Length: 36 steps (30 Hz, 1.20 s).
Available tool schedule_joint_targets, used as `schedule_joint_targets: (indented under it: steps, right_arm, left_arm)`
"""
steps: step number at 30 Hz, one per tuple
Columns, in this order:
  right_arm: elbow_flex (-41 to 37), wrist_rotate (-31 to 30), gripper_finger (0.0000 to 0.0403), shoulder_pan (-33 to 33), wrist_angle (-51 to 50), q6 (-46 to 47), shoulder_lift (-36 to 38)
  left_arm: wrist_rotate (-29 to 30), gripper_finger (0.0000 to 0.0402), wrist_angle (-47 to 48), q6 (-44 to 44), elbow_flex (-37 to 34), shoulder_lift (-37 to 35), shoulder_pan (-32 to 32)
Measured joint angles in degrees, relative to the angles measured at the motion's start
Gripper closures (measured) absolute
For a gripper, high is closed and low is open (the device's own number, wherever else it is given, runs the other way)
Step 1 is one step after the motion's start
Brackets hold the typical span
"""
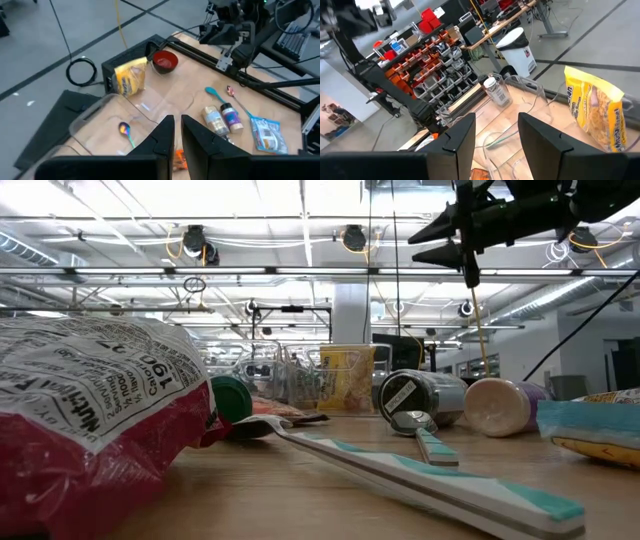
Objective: Pick & Place Food Item
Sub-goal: Put the black spoon into the middle transparent bin
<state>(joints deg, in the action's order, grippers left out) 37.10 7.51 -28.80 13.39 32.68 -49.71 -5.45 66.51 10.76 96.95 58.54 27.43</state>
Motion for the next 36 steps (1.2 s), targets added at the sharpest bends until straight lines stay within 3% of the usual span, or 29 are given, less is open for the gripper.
schedule_joint_targets:
  steps: [12, 20, 26, 33, 36]
  right_arm:
    - [0.0, -0.2, 0.0264, 0.0, 0.1, 0.5, -2.5]
    - [0.0, -1.9, 0.0264, 0.0, 8.3, 8.3, -8.4]
    - [0.0, -1.9, 0.0264, 0.0, 19.6, 13.6, -14.6]
    - [0.0, -4.8, 0.0264, 3.9, 37.0, 20.8, -23.4]
    - [0.0, -6.1, 0.0264, 7.1, 44.7, 20.9, -26.7]
  left_arm:
    - [1.1, 0.0364, -39.4, 14.2, -46.0, -21.9, -4.4]
    - [1.0, 0.0364, -74.2, 27.6, -69.0, -22.7, -6.5]
    - [1.0, 0.0364, -95.7, 36.0, -76.6, -17.6, -8.5]
    - [0.7, 0.0364, -113.1, 31.1, -76.9, -10.4, -10.7]
    - [-0.8, 0.0363, -116.2, 30.8, -76.9, -8.2, -10.6]
